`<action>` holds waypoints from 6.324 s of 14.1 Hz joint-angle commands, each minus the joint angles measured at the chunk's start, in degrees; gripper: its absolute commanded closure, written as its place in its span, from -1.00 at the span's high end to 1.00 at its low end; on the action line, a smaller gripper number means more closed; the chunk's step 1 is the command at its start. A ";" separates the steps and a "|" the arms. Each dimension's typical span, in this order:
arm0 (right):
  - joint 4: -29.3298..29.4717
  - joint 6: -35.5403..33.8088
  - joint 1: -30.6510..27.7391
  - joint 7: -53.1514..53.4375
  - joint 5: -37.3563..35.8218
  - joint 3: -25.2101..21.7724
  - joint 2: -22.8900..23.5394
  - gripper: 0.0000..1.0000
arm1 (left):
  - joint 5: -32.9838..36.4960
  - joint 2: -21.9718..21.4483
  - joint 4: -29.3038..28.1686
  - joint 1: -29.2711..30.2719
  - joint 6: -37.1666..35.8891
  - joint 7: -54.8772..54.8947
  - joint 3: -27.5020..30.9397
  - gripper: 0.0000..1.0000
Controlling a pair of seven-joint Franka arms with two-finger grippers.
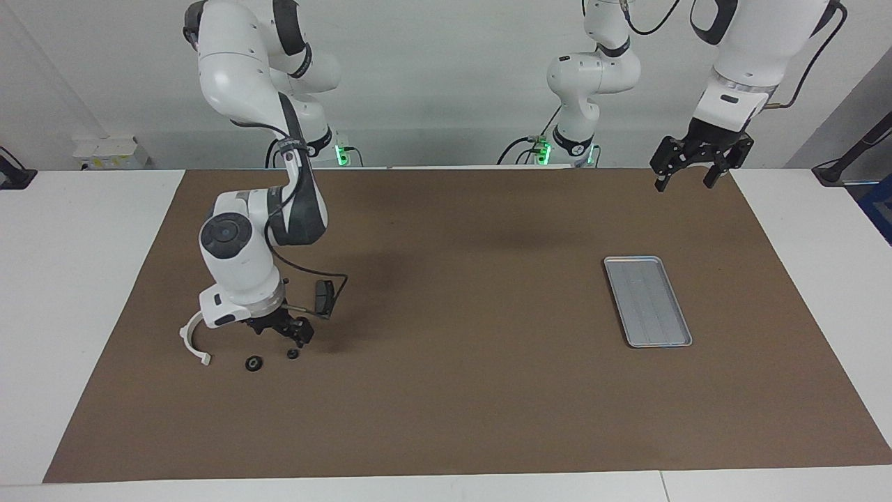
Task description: Pick bearing gear from pile to tray
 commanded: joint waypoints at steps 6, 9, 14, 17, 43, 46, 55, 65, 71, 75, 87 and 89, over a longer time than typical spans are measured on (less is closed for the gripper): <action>3.78 0.56 0.67 4.60 -1.64 0.12 5.28 1.00 | -0.89 -1.36 -9.37 -1.18 9.30 -0.83 0.30 0.98; 3.78 1.80 0.49 4.51 -2.35 0.12 5.45 1.00 | -0.89 -1.00 -9.64 -1.18 9.75 -0.83 0.30 0.98; 3.78 2.75 -0.03 5.38 -2.34 0.12 6.59 0.98 | -0.89 -1.00 -10.26 -1.09 10.72 -0.66 0.30 0.98; 3.78 3.46 0.05 5.39 -2.26 0.12 6.51 0.98 | -0.89 -1.00 -10.08 -1.00 10.45 -0.48 0.30 0.99; 9.67 -11.90 0.05 3.46 -1.64 0.38 1.95 -1.00 | -0.89 11.57 -9.55 -6.36 22.23 -5.14 0.30 0.99; 10.19 -17.60 0.84 3.80 -1.29 2.04 -2.09 -1.00 | -0.89 11.57 -9.64 -5.92 22.23 -5.05 0.30 0.99; 17.58 -26.95 10.05 36.72 -1.47 15.24 -4.21 -1.00 | -0.45 11.57 -9.55 -4.60 22.32 -4.00 0.47 0.99; 11.07 -12.28 23.42 58.19 -3.13 15.32 -0.89 -1.00 | 0.69 11.48 -9.29 -4.43 21.08 -3.82 0.74 0.99; 10.73 -4.11 25.10 61.64 -7.18 15.50 6.50 -1.00 | 0.69 11.39 -9.64 -4.34 21.70 -3.47 0.83 0.99; 6.87 1.25 24.31 61.37 -7.44 15.41 7.04 -1.00 | 0.69 11.39 -9.64 -4.25 21.88 -3.38 0.83 0.98; 2.99 4.09 24.22 62.16 -8.68 15.32 6.60 0.62 | 0.69 11.48 -9.73 -3.55 22.75 -3.38 0.74 0.98; 4.91 0.76 24.49 62.43 -8.59 15.15 6.68 1.00 | 0.69 11.57 -9.81 -3.81 23.02 -3.82 0.74 0.98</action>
